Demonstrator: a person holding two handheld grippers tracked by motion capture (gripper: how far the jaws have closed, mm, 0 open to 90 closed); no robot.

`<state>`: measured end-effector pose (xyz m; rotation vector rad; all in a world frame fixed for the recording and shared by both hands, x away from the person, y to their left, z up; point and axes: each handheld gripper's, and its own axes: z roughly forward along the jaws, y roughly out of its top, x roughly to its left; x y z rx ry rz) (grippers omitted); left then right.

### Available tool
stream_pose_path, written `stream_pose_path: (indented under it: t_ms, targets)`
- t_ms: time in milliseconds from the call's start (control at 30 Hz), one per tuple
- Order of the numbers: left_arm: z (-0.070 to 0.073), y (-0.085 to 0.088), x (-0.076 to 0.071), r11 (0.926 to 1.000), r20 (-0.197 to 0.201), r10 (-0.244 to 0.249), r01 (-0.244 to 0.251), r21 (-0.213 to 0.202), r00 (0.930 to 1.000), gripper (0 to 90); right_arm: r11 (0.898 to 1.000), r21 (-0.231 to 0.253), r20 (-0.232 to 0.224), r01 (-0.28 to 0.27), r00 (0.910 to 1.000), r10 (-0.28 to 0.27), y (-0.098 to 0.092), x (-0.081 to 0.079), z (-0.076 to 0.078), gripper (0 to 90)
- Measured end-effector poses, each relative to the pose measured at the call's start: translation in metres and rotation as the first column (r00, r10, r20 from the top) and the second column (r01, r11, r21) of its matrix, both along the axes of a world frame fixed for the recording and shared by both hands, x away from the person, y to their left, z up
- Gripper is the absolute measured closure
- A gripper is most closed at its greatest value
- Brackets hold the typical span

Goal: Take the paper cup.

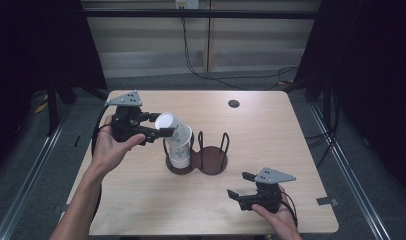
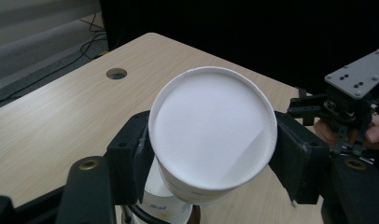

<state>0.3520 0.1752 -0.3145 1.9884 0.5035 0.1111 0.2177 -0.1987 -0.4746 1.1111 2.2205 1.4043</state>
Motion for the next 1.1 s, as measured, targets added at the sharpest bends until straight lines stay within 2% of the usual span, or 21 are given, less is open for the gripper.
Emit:
stream_pose_path:
  t_ms: [133,333,400,533,733,833,900,1000,1100]
  targets:
    - [-0.001,0.002,-0.011,0.9998,0.017,0.003,-0.004,0.021,0.9998,35.9,1.0,0.004,0.001,0.003,1.0,-0.003,0.0,0.001,0.0,17.0]
    - [-0.004,0.008,-0.025,0.9998,0.029,-0.02,0.02,0.002,0.9994,35.9,1.0,0.004,-0.001,0.001,1.0,-0.001,0.0,0.001,0.0,16.9]
    - [-0.006,0.009,-0.028,0.9997,0.028,-0.023,0.023,0.008,0.9994,35.9,1.0,0.005,0.0,0.0,1.0,0.0,0.0,0.001,0.0,16.9]
    - [-0.014,0.011,-0.032,0.9997,0.031,-0.005,0.005,0.024,0.9995,35.7,1.0,0.002,0.011,0.003,0.9999,-0.003,0.002,0.002,0.001,16.9]
    - [-0.023,0.008,-0.04,0.9992,0.022,-0.029,0.028,0.027,0.9994,35.7,1.0,0.022,0.014,-0.021,0.9997,0.021,0.008,0.003,0.002,16.5]
    - [-0.028,0.007,-0.044,0.9992,0.038,-0.025,0.023,0.033,0.999,35.7,0.997,0.033,0.011,-0.068,0.9977,0.068,0.01,0.004,0.005,17.2]
    - [-0.033,0.008,-0.045,0.9993,0.025,-0.035,0.035,0.012,0.9991,35.7,0.995,0.046,0.026,-0.089,0.9958,0.088,0.014,0.002,0.009,17.1]
    - [-0.041,0.008,-0.046,0.9988,0.003,-0.046,0.046,0.016,0.999,35.7,0.992,0.064,0.044,-0.112,0.993,0.109,0.019,0.003,0.016,16.2]
    - [-0.046,0.008,-0.047,0.9981,-0.014,-0.058,0.058,0.02,0.9982,35.7,0.99,0.049,0.068,-0.129,0.9898,0.125,0.025,0.004,0.022,15.6]
